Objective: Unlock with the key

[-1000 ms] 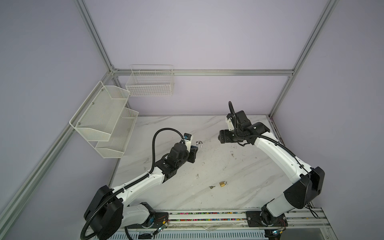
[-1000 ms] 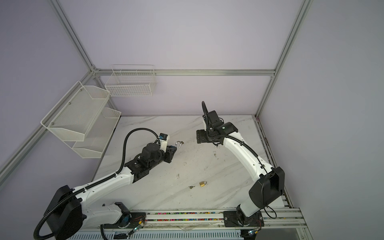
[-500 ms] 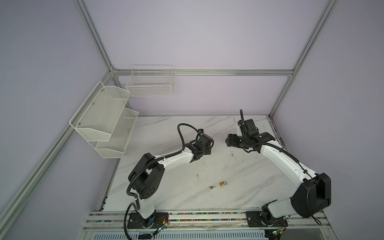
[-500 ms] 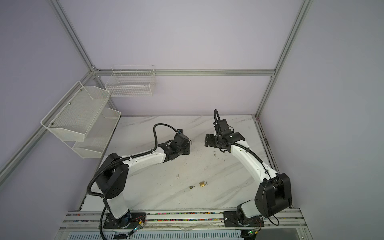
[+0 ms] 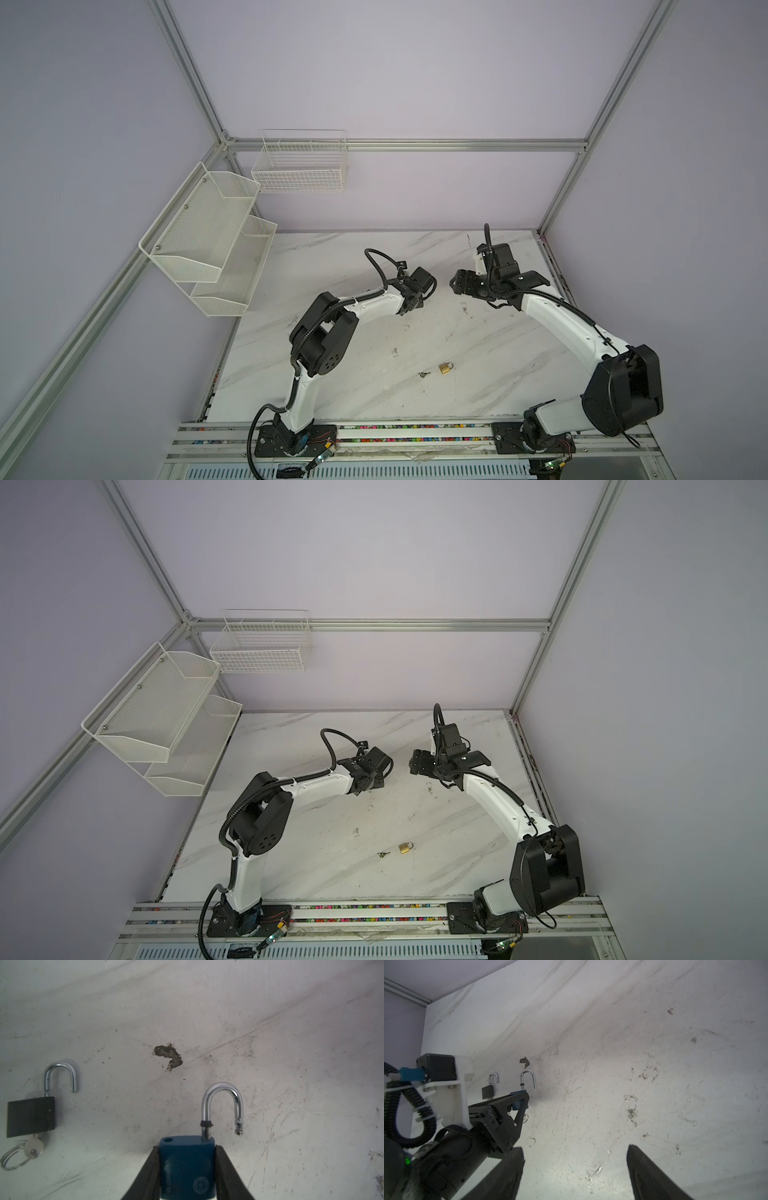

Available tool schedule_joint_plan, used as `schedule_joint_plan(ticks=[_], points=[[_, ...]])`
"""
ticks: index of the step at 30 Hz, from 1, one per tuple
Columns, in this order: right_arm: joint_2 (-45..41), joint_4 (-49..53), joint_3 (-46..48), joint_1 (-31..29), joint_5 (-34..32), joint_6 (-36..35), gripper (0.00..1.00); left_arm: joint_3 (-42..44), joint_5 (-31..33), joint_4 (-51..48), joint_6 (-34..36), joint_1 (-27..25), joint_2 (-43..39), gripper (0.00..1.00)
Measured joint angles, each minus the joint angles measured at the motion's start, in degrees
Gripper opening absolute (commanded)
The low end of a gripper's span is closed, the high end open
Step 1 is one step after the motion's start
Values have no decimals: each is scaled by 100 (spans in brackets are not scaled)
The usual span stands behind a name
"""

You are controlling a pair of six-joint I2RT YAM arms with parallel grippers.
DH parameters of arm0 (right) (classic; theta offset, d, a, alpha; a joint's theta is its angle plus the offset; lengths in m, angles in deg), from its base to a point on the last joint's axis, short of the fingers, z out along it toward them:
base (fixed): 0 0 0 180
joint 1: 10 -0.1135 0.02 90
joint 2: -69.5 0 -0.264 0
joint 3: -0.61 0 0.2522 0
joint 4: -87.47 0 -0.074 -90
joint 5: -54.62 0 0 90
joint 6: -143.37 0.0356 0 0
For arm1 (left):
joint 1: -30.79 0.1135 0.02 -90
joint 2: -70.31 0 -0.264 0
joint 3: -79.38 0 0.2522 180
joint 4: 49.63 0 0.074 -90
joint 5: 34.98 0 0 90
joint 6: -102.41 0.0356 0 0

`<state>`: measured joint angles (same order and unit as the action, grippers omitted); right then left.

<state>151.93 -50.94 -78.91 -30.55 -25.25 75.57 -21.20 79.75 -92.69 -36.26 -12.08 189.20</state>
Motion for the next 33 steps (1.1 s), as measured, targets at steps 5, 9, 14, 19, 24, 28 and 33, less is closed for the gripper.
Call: schedule_joint_plan(ticks=[5, 9, 14, 19, 24, 28, 33], points=[[0, -22, 81, 0, 0, -50, 81, -72, 11, -208, -271, 55, 203, 0], [0, -68, 92, 0, 39, -59, 81, -72, 17, -369, -415, 81, 291, 0], [-2, -184, 142, 0, 109, -42, 81, -114, 37, -560, -614, 85, 315, 0], [-4, -319, 267, 0, 212, 31, 81, -122, 81, -667, -804, 85, 315, 6], [-4, -350, 332, 0, 280, 101, 81, -214, 118, -896, -1014, 85, 350, 13], [-28, -398, 334, 0, 297, 164, 81, -319, 157, -1047, -1189, 85, 411, 20], [-127, -501, 352, 0, 343, 221, 81, -411, 175, -1163, -1338, 85, 466, 24]])
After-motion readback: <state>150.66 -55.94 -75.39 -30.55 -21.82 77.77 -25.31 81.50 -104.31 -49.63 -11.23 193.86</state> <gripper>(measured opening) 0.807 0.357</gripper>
